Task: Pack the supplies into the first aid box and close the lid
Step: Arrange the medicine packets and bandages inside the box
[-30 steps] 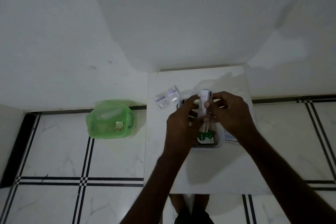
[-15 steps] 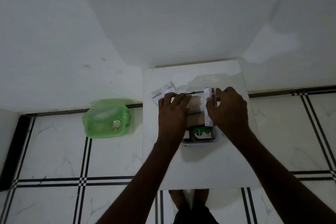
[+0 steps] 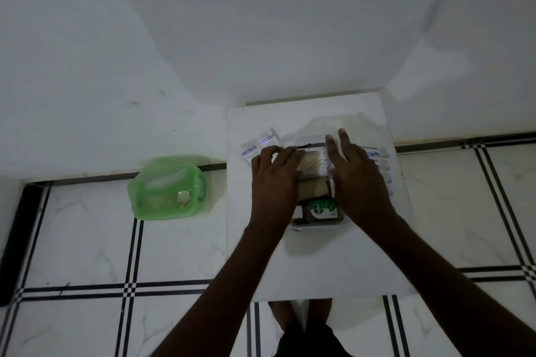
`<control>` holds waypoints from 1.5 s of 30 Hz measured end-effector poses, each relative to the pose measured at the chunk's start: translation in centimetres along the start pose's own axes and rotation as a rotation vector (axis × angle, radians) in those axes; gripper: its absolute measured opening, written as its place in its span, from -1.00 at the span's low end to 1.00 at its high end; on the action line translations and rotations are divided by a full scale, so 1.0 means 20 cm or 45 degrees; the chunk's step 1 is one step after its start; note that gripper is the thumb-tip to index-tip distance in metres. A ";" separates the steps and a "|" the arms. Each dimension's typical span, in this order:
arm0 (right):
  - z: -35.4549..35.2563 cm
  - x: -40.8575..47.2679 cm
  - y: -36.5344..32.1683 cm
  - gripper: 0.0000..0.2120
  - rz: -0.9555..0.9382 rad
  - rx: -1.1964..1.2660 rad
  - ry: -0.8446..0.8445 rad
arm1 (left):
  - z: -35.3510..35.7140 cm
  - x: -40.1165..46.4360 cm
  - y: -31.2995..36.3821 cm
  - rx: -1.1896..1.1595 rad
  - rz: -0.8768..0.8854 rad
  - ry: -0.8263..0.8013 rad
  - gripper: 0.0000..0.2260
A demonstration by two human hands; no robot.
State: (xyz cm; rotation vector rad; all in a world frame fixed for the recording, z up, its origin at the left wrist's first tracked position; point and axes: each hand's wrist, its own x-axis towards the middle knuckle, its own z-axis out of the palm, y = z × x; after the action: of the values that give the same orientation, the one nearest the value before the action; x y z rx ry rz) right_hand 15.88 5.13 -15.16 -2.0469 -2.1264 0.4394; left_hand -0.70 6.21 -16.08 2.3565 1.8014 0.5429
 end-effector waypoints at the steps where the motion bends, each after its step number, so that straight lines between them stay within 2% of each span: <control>1: 0.00 0.00 0.00 -0.29 0.009 0.001 -0.022 | 0.00 0.00 0.00 0.002 0.011 0.000 -0.65; 4: -0.01 -0.02 0.00 -0.27 0.024 -0.015 -0.094 | -0.02 0.00 0.00 -0.037 0.043 0.008 -0.65; 6: -0.04 -0.01 -0.01 -0.31 0.012 -0.030 -0.084 | -0.07 0.02 -0.01 -0.191 0.012 0.032 -0.68; 9: -0.09 0.02 -0.07 -0.42 -0.010 -0.002 0.032 | -0.09 0.09 -0.14 -0.363 -0.192 0.101 -0.70; 10: -0.10 0.02 -0.10 -0.45 -0.012 0.022 0.068 | -0.07 0.13 -0.20 -0.350 -0.277 0.089 -0.70; 12: -0.10 0.05 -0.18 -0.44 -0.025 0.054 0.095 | -0.01 0.18 -0.35 -0.244 -0.398 -0.087 -0.65; 15: -0.04 0.09 -0.28 -0.37 -0.098 0.030 0.071 | 0.09 0.21 -0.46 -0.073 -0.423 -0.360 -0.48; 19: 0.05 0.13 -0.34 -0.31 -0.132 -0.096 0.062 | 0.18 0.25 -0.50 0.083 -0.380 -0.340 -0.40; 22: 0.10 0.16 -0.34 -0.27 -0.128 -0.162 0.031 | 0.19 0.27 -0.52 -0.083 -0.450 -0.313 -0.48; 24: 0.10 0.17 -0.34 -0.26 -0.124 -0.159 0.017 | 0.15 0.26 -0.53 -0.244 -0.526 -0.266 -0.65; 27: 0.08 0.16 -0.33 -0.31 -0.132 -0.101 0.033 | 0.02 0.22 -0.50 -0.524 -0.685 -0.056 -0.94; 30: 0.03 0.14 -0.30 -0.42 -0.098 -0.006 0.087 | -0.16 0.15 -0.40 -0.747 -0.724 0.076 -0.97; 32: 0.00 0.11 -0.25 -0.48 -0.023 0.040 0.144 | -0.26 0.12 -0.32 -0.896 -0.657 -0.005 -0.96; 34: -0.04 0.05 -0.16 -0.53 0.051 0.084 0.261 | -0.29 0.09 -0.24 -0.919 -0.500 -0.191 -0.90; 36: -0.06 0.00 -0.06 -0.62 0.144 0.115 0.399 | -0.27 0.09 -0.18 -0.761 -0.322 -0.358 -0.82; 38: -0.06 -0.05 0.05 -0.67 0.302 0.117 0.446 | -0.22 0.12 -0.11 -0.570 -0.125 -0.476 -0.73; 41: 0.00 -0.07 0.17 -0.64 0.638 0.114 0.321 | -0.18 0.21 -0.01 -0.295 0.197 -0.604 -0.71; 43: 0.05 -0.07 0.21 -0.45 0.896 0.025 0.106 | -0.15 0.25 0.05 -0.218 0.352 -0.581 -0.79; 45: 0.11 -0.08 0.21 -0.33 0.991 -0.031 -0.001 | -0.13 0.27 0.10 -0.212 0.440 -0.517 -0.84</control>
State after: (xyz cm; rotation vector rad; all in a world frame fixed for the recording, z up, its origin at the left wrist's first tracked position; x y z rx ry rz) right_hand 19.28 3.32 -18.35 -2.8214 -1.2489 0.4919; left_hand 1.37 10.54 -11.97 2.4482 1.1456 0.2108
